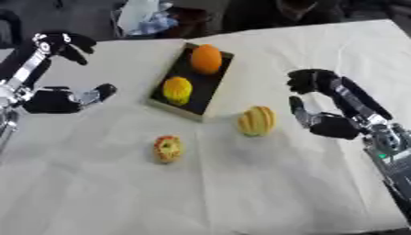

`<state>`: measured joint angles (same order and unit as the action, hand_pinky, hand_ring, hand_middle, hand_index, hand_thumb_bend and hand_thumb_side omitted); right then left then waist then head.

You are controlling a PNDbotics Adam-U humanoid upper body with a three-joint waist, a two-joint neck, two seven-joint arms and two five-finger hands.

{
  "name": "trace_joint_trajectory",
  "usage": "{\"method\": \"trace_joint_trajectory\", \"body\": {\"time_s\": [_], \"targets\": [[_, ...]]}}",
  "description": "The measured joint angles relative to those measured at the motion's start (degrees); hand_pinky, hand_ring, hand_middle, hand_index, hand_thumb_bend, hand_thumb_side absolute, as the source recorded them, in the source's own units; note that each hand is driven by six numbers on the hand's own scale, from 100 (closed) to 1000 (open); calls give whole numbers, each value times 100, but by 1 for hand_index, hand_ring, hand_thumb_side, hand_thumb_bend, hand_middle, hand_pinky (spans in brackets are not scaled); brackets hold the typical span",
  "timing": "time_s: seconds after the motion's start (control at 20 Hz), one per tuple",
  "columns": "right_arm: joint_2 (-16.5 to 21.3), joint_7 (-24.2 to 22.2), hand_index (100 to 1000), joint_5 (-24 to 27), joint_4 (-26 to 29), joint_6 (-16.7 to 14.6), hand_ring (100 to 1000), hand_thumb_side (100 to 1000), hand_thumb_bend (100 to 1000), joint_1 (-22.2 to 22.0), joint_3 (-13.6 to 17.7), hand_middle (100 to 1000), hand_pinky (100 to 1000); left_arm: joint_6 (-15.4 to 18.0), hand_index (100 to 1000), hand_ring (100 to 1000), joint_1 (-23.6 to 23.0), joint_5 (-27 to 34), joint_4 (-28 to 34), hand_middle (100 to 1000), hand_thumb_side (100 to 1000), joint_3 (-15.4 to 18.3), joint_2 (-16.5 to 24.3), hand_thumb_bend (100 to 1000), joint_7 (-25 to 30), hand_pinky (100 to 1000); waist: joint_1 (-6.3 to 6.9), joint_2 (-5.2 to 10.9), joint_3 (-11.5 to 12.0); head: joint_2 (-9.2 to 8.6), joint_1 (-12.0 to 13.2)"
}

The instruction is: Pick up objects on the table and place them in the box.

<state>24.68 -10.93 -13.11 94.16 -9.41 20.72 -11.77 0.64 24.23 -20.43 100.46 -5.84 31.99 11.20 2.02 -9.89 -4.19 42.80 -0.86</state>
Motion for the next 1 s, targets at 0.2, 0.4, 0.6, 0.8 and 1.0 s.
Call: {"method": "trace_joint_trajectory", "body": {"time_s": [0.2,0.4,0.6,0.8,1.0], "targets": [[329,-210,911,-220,-332,-211,838,271,166,438,-358,838,810,-96,794,594,-461,181,20,629,423,252,-239,561,-136,706,-110,-11,217,-4,-137],[801,-573,923,-584,-676,-574,858,276,224,739,-922,862,826,-120,794,592,-970,305,288,627,424,394,-505,559,-225,703,-113,-11,210,-6,-221],[893,-957,927,-973,-1046,-904,864,288,246,982,-1287,867,830,-159,794,591,-1064,352,455,626,425,440,-596,557,-249,703,-113,-11,216,-12,-290],[825,-1372,931,-1387,-1402,-1155,867,280,254,1149,-1345,872,834,-191,794,591,-1068,373,512,626,425,455,-642,557,-242,702,-113,-11,215,-39,-347],[648,-1637,942,-1800,-1629,-1265,872,249,265,1312,-1165,880,837,-195,795,590,-1070,376,519,626,426,468,-648,555,-240,702,-113,-11,209,-58,-387]]}}
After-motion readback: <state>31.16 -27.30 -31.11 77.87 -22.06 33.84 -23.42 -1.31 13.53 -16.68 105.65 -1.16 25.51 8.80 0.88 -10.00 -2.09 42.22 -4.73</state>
